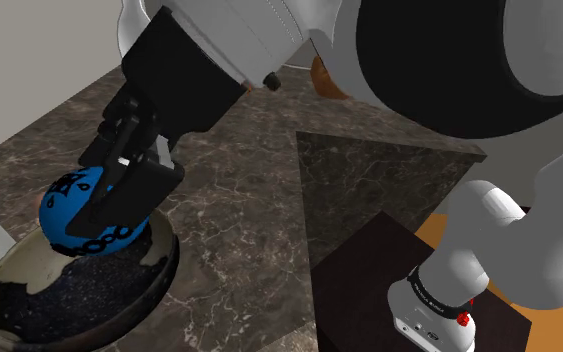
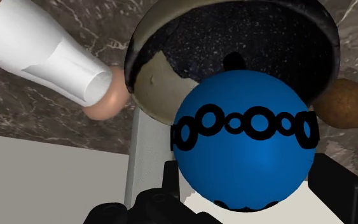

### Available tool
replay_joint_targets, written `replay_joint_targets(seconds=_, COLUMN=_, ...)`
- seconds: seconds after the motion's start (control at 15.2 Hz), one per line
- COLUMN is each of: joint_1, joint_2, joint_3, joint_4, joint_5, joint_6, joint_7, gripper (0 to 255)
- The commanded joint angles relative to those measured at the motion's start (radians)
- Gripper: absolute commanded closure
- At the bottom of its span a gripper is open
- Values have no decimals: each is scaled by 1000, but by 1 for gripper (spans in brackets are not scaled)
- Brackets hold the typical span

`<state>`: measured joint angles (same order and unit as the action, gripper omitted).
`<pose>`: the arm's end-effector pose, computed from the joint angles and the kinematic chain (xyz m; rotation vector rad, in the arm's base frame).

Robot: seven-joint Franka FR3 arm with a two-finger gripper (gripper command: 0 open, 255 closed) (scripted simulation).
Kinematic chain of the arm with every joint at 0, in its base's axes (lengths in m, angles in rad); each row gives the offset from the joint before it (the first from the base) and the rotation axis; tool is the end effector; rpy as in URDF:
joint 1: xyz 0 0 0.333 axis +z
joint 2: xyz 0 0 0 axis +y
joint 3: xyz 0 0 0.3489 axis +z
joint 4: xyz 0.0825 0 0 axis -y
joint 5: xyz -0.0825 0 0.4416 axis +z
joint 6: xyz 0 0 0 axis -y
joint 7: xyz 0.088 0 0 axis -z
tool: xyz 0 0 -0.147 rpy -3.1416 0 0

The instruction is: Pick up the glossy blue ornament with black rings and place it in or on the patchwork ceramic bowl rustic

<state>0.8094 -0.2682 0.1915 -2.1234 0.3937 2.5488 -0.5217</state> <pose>0.3118 0.5095 0.5872 -2.0781 -1.5556 -0.8160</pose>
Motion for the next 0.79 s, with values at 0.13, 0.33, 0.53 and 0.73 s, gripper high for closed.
replay_joint_targets(seconds=0.13, joint_1=8, joint_2=13, joint_3=5, joint_4=-39, joint_5=15, joint_6=53, joint_7=-14, gripper=255)
replay_joint_targets(seconds=0.33, joint_1=16, joint_2=21, joint_3=4, joint_4=-70, joint_5=33, joint_6=92, joint_7=-32, gripper=255)
replay_joint_targets(seconds=0.53, joint_1=21, joint_2=27, joint_3=3, joint_4=-88, joint_5=44, joint_6=115, joint_7=-44, gripper=255)
replay_joint_targets(seconds=0.73, joint_1=21, joint_2=27, joint_3=3, joint_4=-88, joint_5=44, joint_6=115, joint_7=-44, gripper=255)
